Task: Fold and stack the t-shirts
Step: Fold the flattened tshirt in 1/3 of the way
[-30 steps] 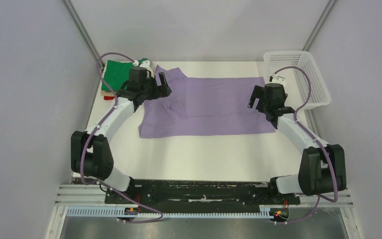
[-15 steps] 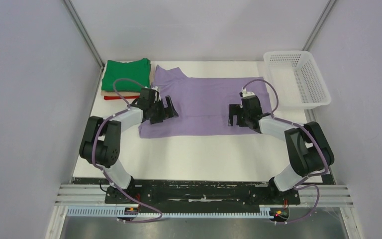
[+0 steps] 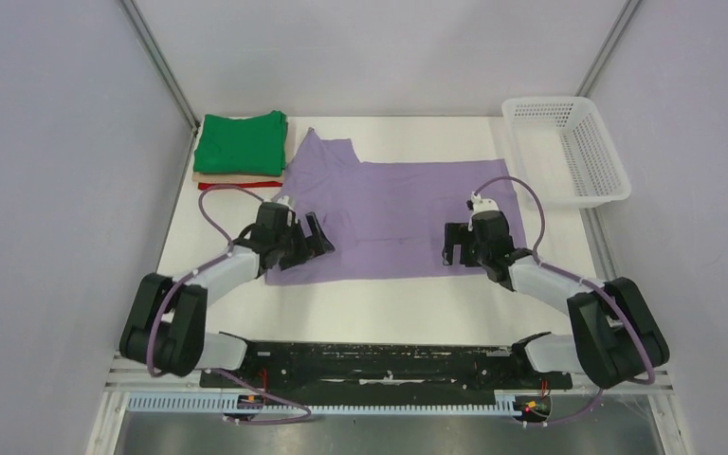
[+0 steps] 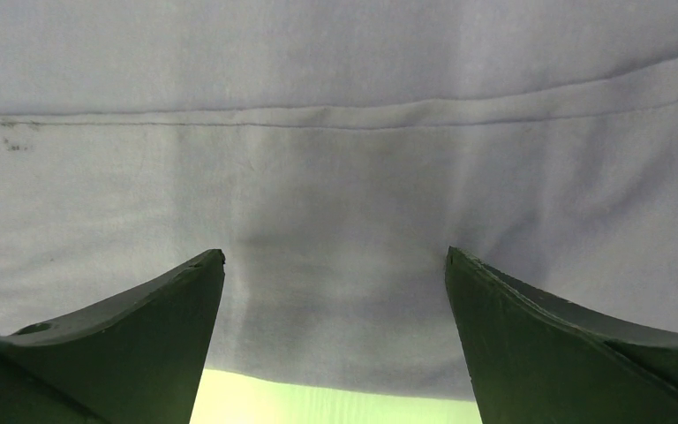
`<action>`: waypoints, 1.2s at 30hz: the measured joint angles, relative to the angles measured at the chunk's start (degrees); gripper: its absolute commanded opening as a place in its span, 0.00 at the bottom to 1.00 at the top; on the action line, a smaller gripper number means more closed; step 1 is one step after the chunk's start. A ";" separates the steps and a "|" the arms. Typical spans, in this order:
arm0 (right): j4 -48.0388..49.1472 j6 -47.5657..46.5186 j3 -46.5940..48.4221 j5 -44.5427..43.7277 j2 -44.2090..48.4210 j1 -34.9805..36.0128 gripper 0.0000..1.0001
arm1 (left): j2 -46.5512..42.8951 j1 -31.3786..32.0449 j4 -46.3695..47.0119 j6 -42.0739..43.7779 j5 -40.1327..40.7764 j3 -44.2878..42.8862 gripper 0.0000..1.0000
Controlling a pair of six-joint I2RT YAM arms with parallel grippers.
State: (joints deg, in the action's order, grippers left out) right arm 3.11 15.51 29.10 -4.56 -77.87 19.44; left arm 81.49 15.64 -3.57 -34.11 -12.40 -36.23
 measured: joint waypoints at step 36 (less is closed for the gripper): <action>-26.71 5.51 -9.31 5.46 26.93 16.44 0.98 | -34.56 6.62 -29.57 -14.08 16.26 13.49 1.00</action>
State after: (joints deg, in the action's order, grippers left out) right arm -23.59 21.02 19.79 0.91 -50.94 35.88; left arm 46.94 22.26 -33.15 -48.18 3.86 -22.74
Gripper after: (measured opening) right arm 0.979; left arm 0.993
